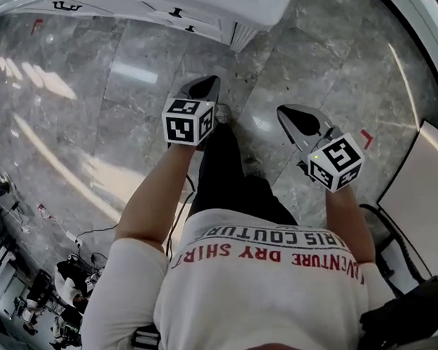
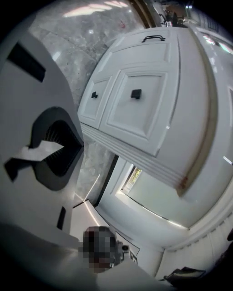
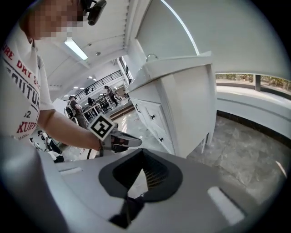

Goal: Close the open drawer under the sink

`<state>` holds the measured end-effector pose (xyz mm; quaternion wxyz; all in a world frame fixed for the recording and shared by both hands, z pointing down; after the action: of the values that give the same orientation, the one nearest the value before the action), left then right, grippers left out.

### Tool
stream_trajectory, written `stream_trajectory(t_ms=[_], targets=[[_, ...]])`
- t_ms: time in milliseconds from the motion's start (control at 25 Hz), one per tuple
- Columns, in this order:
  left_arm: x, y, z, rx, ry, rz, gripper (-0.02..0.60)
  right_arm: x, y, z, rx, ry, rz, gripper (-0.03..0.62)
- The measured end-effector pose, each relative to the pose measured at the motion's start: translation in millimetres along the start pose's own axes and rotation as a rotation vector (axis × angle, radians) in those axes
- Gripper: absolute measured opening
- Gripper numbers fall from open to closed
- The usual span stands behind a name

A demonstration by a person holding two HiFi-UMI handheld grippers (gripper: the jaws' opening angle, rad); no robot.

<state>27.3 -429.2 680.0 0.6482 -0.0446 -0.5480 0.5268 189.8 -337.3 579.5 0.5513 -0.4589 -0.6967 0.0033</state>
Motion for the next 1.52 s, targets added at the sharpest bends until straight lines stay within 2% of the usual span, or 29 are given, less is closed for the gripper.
stream_trajectory(t_ms=[160,400,520,640,800,1000,1200,1320,1520], targets=[[-19.5,86.4,-84.3,0.073,-0.075,-0.083,0.003,-11.2,54.9,44.5,0.011,0.025,-0.043,0.002],[-23.3,222.2,-211.2,0.207,-0.161,-0.173,0.003,-19.4,143.0,131.5,-0.083,0.104,-0.056,0.002],[-16.8,275.4,-253.3,0.208,-0.179,-0.209,0.003,-23.3,184.0,169.8,-0.142,0.123,-0.055,0.002],[-3.4,318.3,-279.2,0.195,-0.187,-0.244,0.003,-22.7,215.4,205.0,-0.187,0.134,-0.072,0.002],[32.2,367.8,-300.7,0.184,-0.182,-0.234,0.003,-12.5,248.9,256.0,-0.218,0.108,-0.111,0.002],[64.6,429.3,-333.3,0.182,-0.243,-0.253,0.003,11.0,290.3,321.3,-0.189,0.166,-0.147,0.002],[114.6,517.0,-381.6,0.213,-0.337,-0.297,0.003,46.9,345.5,413.7,-0.138,0.216,-0.217,0.002],[149.2,577.9,-405.6,0.223,-0.372,-0.323,0.003,72.7,377.7,474.8,-0.161,0.152,-0.262,0.002],[192.0,650.7,-429.5,0.253,-0.337,-0.349,0.003,101.4,411.3,538.5,-0.186,0.086,-0.280,0.002]])
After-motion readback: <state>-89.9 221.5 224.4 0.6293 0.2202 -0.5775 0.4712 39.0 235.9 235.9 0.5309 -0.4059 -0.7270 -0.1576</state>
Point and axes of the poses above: the fingertips, and each gripper's own axes: y backward along the fingers, z to its left, x out of its underside, the point moved 4 cm from there along y, backward along the fingers, and after that the axes turned 6 degrees about -z, right-handed, at the moved point
